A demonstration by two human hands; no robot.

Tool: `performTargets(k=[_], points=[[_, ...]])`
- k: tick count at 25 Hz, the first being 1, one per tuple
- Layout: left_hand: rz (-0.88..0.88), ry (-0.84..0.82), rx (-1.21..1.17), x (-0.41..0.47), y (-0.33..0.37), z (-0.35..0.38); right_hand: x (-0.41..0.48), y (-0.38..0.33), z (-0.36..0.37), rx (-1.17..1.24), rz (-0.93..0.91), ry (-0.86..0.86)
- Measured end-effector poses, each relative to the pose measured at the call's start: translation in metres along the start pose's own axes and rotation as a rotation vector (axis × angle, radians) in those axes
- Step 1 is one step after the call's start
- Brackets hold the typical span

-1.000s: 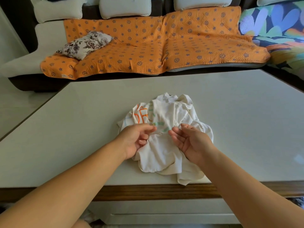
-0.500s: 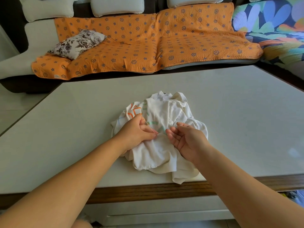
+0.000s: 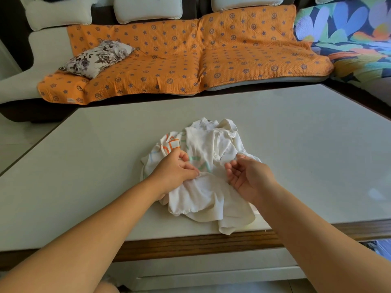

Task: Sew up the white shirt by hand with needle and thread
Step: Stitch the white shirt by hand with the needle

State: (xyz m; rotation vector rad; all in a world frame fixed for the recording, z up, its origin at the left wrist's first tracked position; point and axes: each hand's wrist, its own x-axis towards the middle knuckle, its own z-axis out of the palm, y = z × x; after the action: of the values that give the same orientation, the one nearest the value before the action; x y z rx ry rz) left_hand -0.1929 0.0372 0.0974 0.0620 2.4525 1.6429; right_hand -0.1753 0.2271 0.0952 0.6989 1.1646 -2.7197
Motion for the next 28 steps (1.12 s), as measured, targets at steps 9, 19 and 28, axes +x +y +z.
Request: performTargets(k=[9, 19, 28], points=[[-0.045, 0.023, 0.016, -0.005, 0.001, -0.001, 0.006, -0.047, -0.043, 0.120, -0.136, 0.287], [-0.059, 0.017, 0.139, -0.003, -0.003, -0.001, 0.004, -0.072, -0.065, 0.191, -0.196, 0.365], [-0.252, -0.285, -0.538, -0.044, 0.063, 0.058, -0.076, -0.008, 0.015, -0.067, -0.167, -0.264]])
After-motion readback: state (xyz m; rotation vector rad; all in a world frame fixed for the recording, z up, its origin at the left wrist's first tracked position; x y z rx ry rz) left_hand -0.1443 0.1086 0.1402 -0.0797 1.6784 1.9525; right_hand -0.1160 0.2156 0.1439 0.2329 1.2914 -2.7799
